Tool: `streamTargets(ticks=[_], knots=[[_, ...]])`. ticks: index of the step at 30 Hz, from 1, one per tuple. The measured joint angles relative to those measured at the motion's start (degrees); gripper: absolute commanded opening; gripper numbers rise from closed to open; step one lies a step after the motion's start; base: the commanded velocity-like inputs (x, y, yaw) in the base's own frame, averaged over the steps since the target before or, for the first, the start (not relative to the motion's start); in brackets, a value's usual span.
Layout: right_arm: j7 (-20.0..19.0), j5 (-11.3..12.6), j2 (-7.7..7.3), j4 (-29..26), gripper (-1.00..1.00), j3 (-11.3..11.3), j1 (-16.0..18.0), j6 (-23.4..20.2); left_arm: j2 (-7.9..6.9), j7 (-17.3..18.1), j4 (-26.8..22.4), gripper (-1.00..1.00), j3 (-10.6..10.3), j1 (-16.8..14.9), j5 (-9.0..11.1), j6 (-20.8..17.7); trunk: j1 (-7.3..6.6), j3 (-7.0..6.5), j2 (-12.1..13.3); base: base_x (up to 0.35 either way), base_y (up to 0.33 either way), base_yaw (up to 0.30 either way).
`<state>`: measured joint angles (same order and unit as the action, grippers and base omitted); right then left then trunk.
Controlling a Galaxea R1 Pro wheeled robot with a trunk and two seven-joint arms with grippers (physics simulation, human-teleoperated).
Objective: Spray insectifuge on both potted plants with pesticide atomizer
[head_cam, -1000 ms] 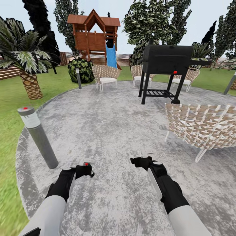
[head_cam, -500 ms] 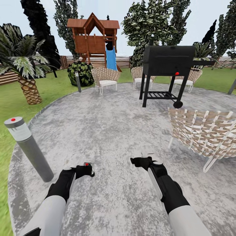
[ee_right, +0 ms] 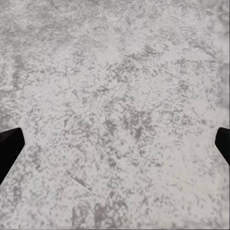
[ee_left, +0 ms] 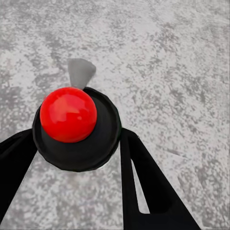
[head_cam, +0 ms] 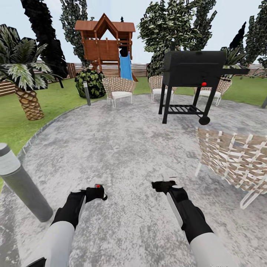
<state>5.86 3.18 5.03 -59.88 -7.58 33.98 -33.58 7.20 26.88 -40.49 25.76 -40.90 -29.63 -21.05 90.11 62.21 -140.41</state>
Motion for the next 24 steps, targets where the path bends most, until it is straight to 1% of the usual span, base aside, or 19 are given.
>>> streamTargets(ticks=[3, 7, 22, 23, 24], knots=[[1.08, 0.03, 0.0, 0.91, 1.0, 0.02, 0.0, 0.0, 0.0, 0.0, 0.06, -1.0, 0.01, 0.0, 0.0, 0.0, 0.0, 0.0, 0.0, 0.34, 0.0, 0.0], [0.98, 0.34, 0.0, 1.12, 1.0, 0.02, 0.0, -0.01, 0.0, 0.05, 0.09, -1.0, 0.02, 0.0, 0.0, 0.0, 0.0, 0.0, 0.0, 0.34, 0.0, 0.0], [0.99, 0.39, 0.0, 1.15, 1.0, -0.03, 0.0, -0.01, 0.0, 0.08, 0.09, -1.0, 0.02, 0.0, 0.01, 0.0, 0.0, 0.0, 0.0, 0.34, 0.0, 0.0], [0.98, 0.4, 0.0, 1.15, 1.0, -0.03, 0.01, -0.01, 0.0, 0.09, 0.09, -1.0, 0.03, 0.0, 0.04, 0.0, -0.02, 0.0, -0.42, 0.34, 0.0, 0.0], [0.97, 0.39, 0.0, 1.15, 1.0, -0.03, 0.0, -0.01, 0.0, 0.09, 0.1, -1.0, 0.02, 0.0, -0.01, 0.0, 0.01, 0.0, -0.03, 0.34, 0.026, 0.0]])
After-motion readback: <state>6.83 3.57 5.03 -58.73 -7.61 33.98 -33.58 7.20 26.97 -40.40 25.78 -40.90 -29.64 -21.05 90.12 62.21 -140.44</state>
